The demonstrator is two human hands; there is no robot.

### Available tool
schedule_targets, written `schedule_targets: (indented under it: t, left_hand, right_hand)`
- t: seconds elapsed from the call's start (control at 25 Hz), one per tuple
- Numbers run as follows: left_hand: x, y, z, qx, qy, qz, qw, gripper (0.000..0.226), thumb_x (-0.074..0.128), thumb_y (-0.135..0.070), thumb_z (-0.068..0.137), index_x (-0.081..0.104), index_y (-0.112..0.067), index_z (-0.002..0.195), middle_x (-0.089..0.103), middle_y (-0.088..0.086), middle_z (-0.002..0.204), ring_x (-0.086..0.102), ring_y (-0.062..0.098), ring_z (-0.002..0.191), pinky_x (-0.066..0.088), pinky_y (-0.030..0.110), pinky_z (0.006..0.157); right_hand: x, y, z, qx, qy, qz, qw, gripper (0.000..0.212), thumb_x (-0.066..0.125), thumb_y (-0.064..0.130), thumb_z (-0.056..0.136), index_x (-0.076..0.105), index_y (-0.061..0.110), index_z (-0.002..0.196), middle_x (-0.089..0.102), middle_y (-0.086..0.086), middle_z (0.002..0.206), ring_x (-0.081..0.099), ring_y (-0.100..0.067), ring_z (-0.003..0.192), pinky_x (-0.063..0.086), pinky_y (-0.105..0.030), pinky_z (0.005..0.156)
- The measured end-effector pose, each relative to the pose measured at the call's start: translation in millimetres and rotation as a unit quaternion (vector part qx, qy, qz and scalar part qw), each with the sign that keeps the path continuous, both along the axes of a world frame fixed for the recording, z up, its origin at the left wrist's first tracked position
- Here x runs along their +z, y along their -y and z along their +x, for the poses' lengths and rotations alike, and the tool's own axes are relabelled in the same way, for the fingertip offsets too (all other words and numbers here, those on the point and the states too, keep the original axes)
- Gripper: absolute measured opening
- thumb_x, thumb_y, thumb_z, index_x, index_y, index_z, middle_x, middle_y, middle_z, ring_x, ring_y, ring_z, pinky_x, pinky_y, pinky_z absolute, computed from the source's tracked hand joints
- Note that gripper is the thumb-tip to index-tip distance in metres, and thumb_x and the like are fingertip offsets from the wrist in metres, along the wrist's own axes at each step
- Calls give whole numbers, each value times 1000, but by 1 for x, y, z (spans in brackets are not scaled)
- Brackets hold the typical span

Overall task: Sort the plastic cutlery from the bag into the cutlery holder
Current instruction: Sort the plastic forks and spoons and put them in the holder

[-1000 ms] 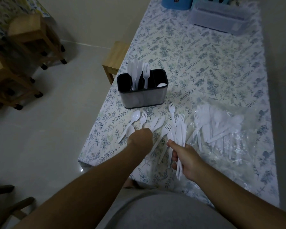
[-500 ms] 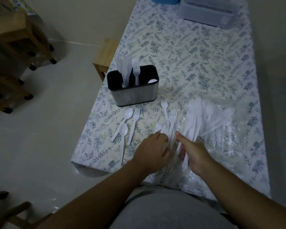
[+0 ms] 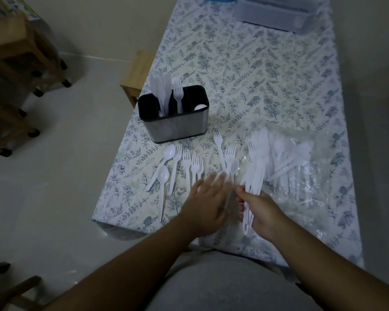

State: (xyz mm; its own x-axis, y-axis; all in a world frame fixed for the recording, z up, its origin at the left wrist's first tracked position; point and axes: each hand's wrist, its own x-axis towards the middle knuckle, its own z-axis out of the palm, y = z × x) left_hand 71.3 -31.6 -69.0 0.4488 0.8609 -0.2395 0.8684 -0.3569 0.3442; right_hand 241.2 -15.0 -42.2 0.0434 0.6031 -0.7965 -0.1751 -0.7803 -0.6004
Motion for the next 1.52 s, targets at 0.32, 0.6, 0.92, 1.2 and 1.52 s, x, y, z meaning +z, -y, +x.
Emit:
schedule_targets:
  t: [0.32, 0.6, 0.92, 1.2, 1.52]
  left_hand:
    - [-9, 17, -18, 135, -37, -1, 990, 81, 29, -60, 96, 4, -16, 158, -4, 9, 167, -9, 27, 153, 4, 55, 122]
    - [-3, 23, -26, 151, 4, 10, 989, 76, 32, -60, 96, 9, -23, 159, -2, 5, 167, -9, 24, 153, 6, 53, 122]
    - [-6, 27, -48, 275, 23, -59, 959, 82, 28, -65, 97, -10, -25, 158, -25, 6, 163, -28, 27, 148, -8, 55, 120]
    - [-4, 1, -20, 72, -7, 2, 997, 83, 35, -62, 95, -1, -24, 159, -12, 1, 167, -18, 25, 151, -5, 59, 120]
    - [40, 1, -10, 381, 317, -15, 868, 38, 36, -47, 103, 52, -31, 134, 48, -25, 135, 41, 6, 134, 33, 29, 107]
  right_hand:
    - [3, -2, 3, -11, 26, -24, 999, 17, 77, 28, 89, 63, 17, 93, 49, 1, 61, 44, -14, 49, 38, -28, 48]
    - [9, -10, -14, 11, 10, -28, 999, 32, 75, 38, 90, 59, 14, 77, 52, -2, 63, 53, -18, 57, 48, -33, 56]
    - [3, -12, -41, 73, -4, -12, 997, 3, 70, 19, 95, 67, 18, 94, 52, -2, 69, 46, -17, 55, 39, -30, 50]
    - [6, -12, -31, 12, -13, -45, 999, 16, 74, 31, 90, 69, 15, 90, 49, 0, 60, 46, -15, 49, 40, -30, 51]
    - [24, -34, -37, -77, -18, 21, 997, 11, 67, 19, 97, 65, 9, 98, 59, -4, 71, 57, -17, 64, 51, -35, 64]
